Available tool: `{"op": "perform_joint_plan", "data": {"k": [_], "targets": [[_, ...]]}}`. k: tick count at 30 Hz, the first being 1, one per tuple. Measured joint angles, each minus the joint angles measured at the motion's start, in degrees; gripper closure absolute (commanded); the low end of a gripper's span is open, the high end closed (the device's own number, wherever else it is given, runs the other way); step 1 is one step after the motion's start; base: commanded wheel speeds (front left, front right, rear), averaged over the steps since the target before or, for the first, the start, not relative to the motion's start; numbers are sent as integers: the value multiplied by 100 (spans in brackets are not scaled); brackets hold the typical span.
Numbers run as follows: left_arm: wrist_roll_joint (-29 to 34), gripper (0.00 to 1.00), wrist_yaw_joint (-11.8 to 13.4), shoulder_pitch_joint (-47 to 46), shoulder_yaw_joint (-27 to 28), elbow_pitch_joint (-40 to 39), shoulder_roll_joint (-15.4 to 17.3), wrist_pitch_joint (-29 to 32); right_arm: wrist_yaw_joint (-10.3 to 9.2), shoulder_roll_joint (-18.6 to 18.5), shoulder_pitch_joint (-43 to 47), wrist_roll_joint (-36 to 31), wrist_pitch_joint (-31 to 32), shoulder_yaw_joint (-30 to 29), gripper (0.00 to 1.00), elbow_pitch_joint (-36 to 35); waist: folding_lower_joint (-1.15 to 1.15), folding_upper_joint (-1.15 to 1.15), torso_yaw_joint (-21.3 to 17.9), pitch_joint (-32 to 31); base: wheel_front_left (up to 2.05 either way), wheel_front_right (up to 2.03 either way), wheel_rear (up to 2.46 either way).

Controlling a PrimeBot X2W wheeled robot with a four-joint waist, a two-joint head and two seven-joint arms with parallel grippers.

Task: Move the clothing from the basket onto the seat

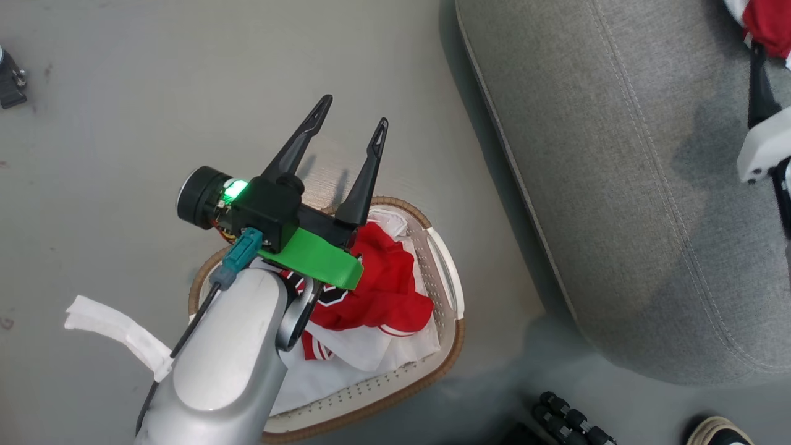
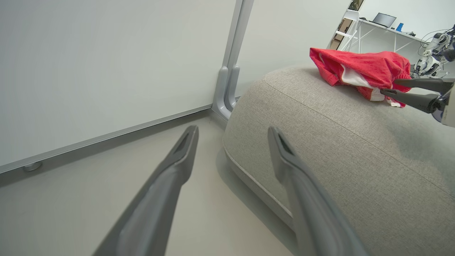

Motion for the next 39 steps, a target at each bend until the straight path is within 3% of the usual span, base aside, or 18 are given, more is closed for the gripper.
{"op": "perform_joint_plan", "data": {"k": [12, 20, 30, 39], "targets": [[290, 0, -1, 457, 746, -68, -59, 0, 0, 477, 1120, 625, 0, 265, 0, -1247, 0, 0, -19, -587, 0, 0, 0], [495, 0, 90, 858, 1492, -233, -163, -1, 0, 722, 1409, 1063, 0, 669, 0, -2086, -1, 0, 257, -1019, 0, 0, 0], [512, 0, 269, 1469, 2276, -202, -199, 0, 0, 1104, 1852, 1282, 0, 760, 0, -2320, -1, 0, 843, -1535, 0, 0, 0], [367, 0, 344, 2004, 2463, -75, -208, 0, 0, 1154, 2466, 1357, 0, 676, 0, -2256, -1, 0, 1233, -2107, 0, 0, 0]]}}
